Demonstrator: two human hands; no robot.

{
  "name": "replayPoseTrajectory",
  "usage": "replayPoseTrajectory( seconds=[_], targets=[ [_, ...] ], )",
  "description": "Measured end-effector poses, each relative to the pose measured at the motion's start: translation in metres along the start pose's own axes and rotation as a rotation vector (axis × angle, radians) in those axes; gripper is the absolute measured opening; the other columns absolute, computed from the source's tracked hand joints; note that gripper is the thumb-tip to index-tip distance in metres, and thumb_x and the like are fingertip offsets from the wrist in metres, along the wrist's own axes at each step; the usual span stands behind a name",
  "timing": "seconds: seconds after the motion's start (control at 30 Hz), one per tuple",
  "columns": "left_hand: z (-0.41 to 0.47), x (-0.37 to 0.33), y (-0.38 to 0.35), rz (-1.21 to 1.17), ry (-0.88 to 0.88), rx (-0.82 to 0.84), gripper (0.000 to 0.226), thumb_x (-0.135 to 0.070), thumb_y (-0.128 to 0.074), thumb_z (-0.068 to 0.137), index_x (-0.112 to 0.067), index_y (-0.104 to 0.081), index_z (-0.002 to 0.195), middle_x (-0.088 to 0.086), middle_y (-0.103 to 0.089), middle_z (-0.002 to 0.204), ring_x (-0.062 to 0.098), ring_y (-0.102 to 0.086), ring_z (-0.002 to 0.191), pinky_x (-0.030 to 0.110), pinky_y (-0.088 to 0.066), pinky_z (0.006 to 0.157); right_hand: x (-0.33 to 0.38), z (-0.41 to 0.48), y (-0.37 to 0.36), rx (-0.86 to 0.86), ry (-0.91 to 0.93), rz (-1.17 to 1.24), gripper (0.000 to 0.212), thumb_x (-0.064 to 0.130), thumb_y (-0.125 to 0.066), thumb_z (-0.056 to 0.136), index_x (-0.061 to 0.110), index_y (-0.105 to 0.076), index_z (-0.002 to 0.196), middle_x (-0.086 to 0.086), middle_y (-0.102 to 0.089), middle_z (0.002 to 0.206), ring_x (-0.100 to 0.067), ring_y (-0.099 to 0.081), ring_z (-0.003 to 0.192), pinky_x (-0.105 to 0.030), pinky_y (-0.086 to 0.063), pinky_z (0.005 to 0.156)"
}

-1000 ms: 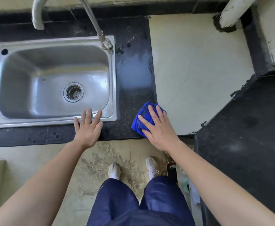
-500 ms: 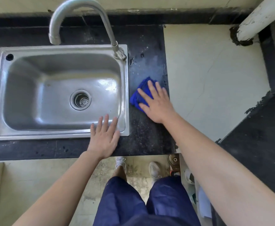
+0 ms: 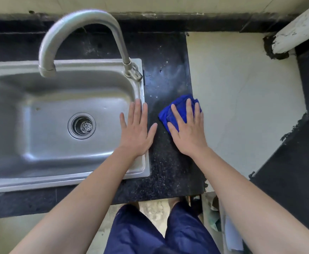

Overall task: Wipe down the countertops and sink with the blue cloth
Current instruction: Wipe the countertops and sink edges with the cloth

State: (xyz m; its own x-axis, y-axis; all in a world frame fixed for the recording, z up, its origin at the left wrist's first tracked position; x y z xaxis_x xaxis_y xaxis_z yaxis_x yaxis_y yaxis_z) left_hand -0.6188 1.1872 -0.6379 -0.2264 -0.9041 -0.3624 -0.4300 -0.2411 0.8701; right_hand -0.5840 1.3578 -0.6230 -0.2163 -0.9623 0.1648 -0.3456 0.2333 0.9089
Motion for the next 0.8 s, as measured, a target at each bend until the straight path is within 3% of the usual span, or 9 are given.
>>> replayPoseTrajectory(
  seconds=[0.2, 0.33, 0.4, 0.6, 0.7, 0.8],
  targets=[
    [0.003, -0.007, -0.004, -0.166, 0.169, -0.106, 0.079, -0.065, -0.007, 0.096, -0.018, 0.007, 0.157, 0.001, 0.012, 0.166, 0.018, 0.015, 0.151, 0.055, -0.002, 0.121, 0.039, 0.137, 0.049, -0.054, 0.118, -0.048, 0.061, 0.056, -0.023, 0.104, 0.037, -0.005, 0.159, -0.013, 0.013, 0.167, -0.039, 0.012, 0.152, -0.051, 0.003, 0.123],
    [0.002, -0.011, 0.000, -0.154, 0.192, -0.156, 0.085, -0.068, -0.012, 0.095, -0.014, 0.005, 0.157, 0.004, 0.011, 0.166, 0.017, 0.015, 0.151, 0.053, -0.004, 0.122, 0.063, 0.194, 0.066, -0.064, 0.194, -0.067, 0.061, 0.054, -0.023, 0.104, 0.035, -0.007, 0.160, -0.014, 0.010, 0.167, -0.041, 0.012, 0.152, -0.053, 0.003, 0.123],
    [0.003, -0.011, 0.001, -0.160, 0.189, -0.171, 0.088, -0.070, -0.016, 0.094, -0.013, 0.003, 0.158, 0.005, 0.009, 0.166, 0.018, 0.011, 0.152, 0.053, -0.006, 0.122, 0.066, 0.187, 0.065, -0.094, 0.240, -0.067, 0.061, 0.053, -0.024, 0.104, 0.033, -0.010, 0.160, -0.015, 0.008, 0.167, -0.042, 0.010, 0.152, -0.054, 0.002, 0.123],
    [0.004, -0.010, 0.003, -0.205, 0.134, -0.206, 0.095, -0.075, -0.020, 0.091, -0.007, -0.004, 0.157, 0.011, 0.001, 0.166, 0.021, 0.002, 0.153, 0.053, -0.014, 0.120, 0.046, 0.075, 0.030, -0.116, 0.611, -0.028, 0.060, 0.054, -0.040, 0.100, 0.032, -0.033, 0.155, -0.014, -0.011, 0.166, -0.040, -0.003, 0.153, -0.054, -0.003, 0.124],
    [0.004, -0.010, 0.002, -0.216, 0.126, -0.219, 0.097, -0.073, -0.030, 0.091, -0.005, -0.006, 0.157, 0.013, 0.000, 0.165, 0.022, 0.001, 0.153, 0.054, -0.017, 0.119, 0.042, 0.065, 0.021, -0.107, 0.657, -0.041, 0.059, 0.056, -0.044, 0.099, 0.035, -0.035, 0.154, -0.011, -0.013, 0.167, -0.038, -0.004, 0.153, -0.054, -0.004, 0.124],
    [0.005, -0.010, 0.000, -0.191, 0.153, -0.196, 0.105, -0.070, -0.045, 0.085, -0.007, -0.003, 0.157, 0.012, 0.003, 0.165, 0.021, 0.004, 0.153, 0.051, -0.015, 0.120, 0.059, 0.108, 0.036, -0.093, 0.624, -0.035, 0.061, 0.058, -0.043, 0.098, 0.038, -0.031, 0.154, -0.008, -0.008, 0.168, -0.037, 0.000, 0.153, -0.051, 0.001, 0.123]
  ],
)
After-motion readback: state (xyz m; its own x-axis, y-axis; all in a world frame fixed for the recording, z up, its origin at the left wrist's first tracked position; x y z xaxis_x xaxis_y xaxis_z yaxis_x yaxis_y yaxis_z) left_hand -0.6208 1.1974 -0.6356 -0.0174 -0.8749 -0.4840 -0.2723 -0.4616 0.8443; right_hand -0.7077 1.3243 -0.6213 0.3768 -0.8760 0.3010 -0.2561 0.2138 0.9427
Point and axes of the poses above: each hand's wrist, its own z-axis towards the middle knuckle, its own y-axis out of the back of the hand, x = y × z, the point moved 9 cm from there along z, towards the middle knuckle
